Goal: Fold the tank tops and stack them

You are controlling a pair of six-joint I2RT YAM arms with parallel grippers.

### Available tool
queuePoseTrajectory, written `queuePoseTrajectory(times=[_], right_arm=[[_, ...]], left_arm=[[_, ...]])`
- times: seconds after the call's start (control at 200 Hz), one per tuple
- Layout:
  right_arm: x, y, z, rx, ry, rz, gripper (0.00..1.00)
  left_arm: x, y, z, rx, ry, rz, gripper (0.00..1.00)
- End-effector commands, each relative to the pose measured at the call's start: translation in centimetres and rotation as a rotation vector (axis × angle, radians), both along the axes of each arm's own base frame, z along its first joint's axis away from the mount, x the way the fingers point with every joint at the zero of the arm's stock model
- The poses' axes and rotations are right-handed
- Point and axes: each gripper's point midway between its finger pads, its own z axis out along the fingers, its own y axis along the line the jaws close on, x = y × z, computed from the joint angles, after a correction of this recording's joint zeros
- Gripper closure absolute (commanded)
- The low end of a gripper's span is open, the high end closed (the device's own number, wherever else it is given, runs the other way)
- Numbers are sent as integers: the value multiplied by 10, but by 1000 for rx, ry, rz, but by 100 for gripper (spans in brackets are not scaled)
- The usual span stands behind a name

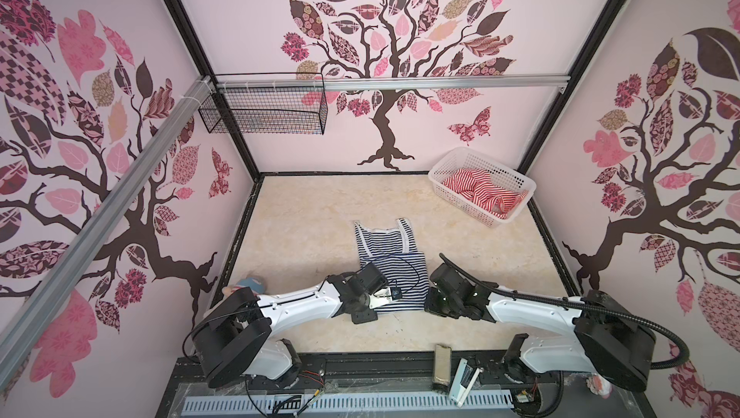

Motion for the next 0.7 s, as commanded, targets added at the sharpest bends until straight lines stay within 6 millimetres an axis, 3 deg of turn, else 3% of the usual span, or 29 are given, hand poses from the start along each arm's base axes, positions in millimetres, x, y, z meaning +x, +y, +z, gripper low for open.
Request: queuePoseTrajectory(times=[0.0,0.195,0.695], right_arm=[[3,-3,5,-35,0,-5,100],[8,1,12,-31,-17,-3,100],[10,3,23,-15,-40,0,100]], left_arm=[[-9,2,-4,19,46,-20,38],[-16,-2,5,-28,61,-36,45],[-18,-10,-6,-10,103,-41,57]])
